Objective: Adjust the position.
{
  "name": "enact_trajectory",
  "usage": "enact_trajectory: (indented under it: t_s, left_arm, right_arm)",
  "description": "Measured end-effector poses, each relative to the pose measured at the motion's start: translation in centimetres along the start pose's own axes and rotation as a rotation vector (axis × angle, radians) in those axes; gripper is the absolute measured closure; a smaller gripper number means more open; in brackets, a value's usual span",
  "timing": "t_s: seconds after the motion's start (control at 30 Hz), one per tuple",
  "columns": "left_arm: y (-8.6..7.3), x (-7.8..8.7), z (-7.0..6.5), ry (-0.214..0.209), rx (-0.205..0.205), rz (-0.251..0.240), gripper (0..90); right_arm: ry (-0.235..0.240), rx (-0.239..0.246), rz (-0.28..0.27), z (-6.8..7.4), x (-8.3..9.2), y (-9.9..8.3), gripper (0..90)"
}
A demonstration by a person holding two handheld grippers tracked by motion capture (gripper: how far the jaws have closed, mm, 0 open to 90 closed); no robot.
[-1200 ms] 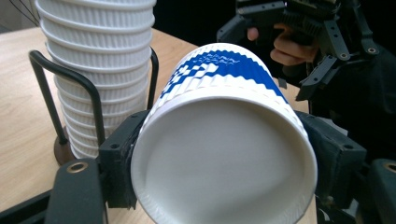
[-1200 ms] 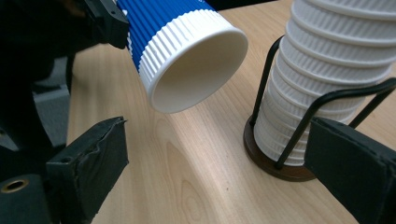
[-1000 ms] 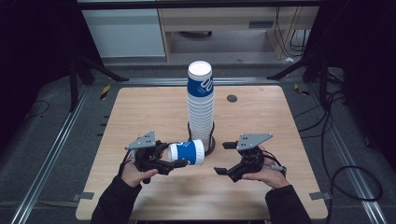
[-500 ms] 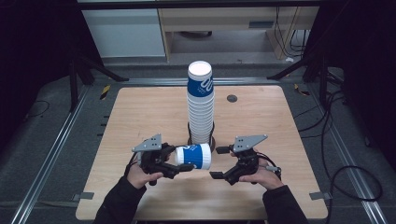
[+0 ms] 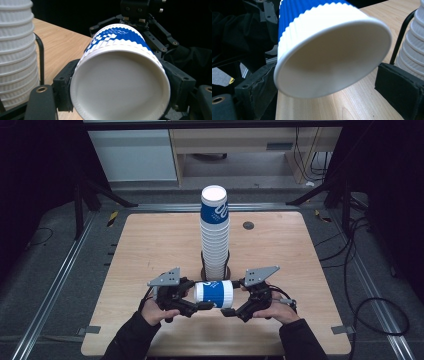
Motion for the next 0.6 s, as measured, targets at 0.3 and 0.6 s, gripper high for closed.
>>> enact_trajectory:
  t_s: [0.3, 0.6]
  left_arm:
    - [-0.36, -0.67, -0.53, -0.030, -0.003, 0.014, 24.9]
    - [-0.32, -0.67, -0.53, -0.035, 0.013, 0.017, 24.9]
  right_arm:
    - [0.042, -0.005, -0.018, 0.19, -0.37, 0.14, 7.6]
    - [0.086, -0.006, -0.033, 0.24, -0.34, 0.03, 13.5]
Point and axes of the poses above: each handheld gripper's, and its own axes: x roughly backward along the jaws, y roughly out of its top, z roughly to its left, the point moved 4 cm from there along -x, roughly forward along the jaws, and after that the axes turned 9 degrees about -z, right-handed, at the moved point
